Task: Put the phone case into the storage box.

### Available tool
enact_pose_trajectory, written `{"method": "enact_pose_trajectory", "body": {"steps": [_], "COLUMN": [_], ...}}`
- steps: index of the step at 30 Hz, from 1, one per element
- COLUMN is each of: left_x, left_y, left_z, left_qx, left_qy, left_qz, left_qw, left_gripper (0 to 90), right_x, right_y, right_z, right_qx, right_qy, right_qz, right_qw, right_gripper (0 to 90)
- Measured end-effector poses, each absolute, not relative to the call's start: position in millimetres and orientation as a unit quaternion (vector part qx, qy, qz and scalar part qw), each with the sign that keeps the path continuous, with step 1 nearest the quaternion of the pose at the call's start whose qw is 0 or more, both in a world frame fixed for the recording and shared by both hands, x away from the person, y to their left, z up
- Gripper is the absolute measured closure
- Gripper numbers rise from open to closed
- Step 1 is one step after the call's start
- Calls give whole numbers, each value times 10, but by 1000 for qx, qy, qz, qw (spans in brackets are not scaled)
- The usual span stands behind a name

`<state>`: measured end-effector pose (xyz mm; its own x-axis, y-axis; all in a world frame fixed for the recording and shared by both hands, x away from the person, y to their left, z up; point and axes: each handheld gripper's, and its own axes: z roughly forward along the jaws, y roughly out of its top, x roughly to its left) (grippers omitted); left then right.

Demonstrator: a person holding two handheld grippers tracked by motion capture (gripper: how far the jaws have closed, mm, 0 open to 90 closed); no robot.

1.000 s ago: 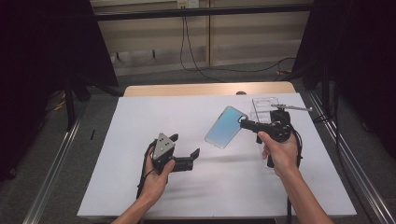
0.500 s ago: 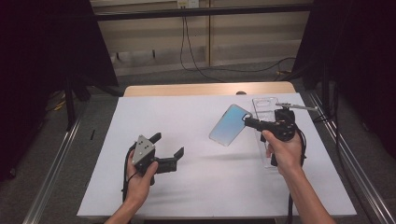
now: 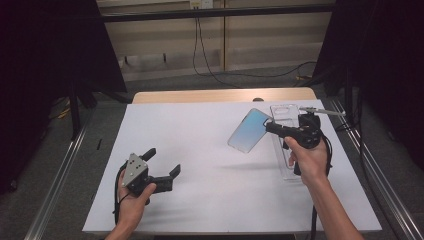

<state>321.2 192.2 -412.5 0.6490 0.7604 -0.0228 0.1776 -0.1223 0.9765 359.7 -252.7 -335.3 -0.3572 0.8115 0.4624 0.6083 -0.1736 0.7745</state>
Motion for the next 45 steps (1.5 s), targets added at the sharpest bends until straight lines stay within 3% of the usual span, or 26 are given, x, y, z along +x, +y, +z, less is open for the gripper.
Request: {"method": "enact_pose_trajectory", "body": {"steps": [18, 45], "left_x": [3056, 3038], "left_y": [2316, 2168], "left_z": [-4256, -4302], "left_qx": [684, 697], "left_qy": [379, 372], "left_qz": [264, 260], "left_qw": [564, 555], "left_gripper": [44, 41], "right_x": [3548, 3735], "right_y": [-2800, -3151], "right_z": [-3209, -2946], "right_qx": [565, 571], "right_qy": [626, 623], "right_qz": [519, 490], "right_qw": [139, 214], "right_gripper": [845, 845]}}
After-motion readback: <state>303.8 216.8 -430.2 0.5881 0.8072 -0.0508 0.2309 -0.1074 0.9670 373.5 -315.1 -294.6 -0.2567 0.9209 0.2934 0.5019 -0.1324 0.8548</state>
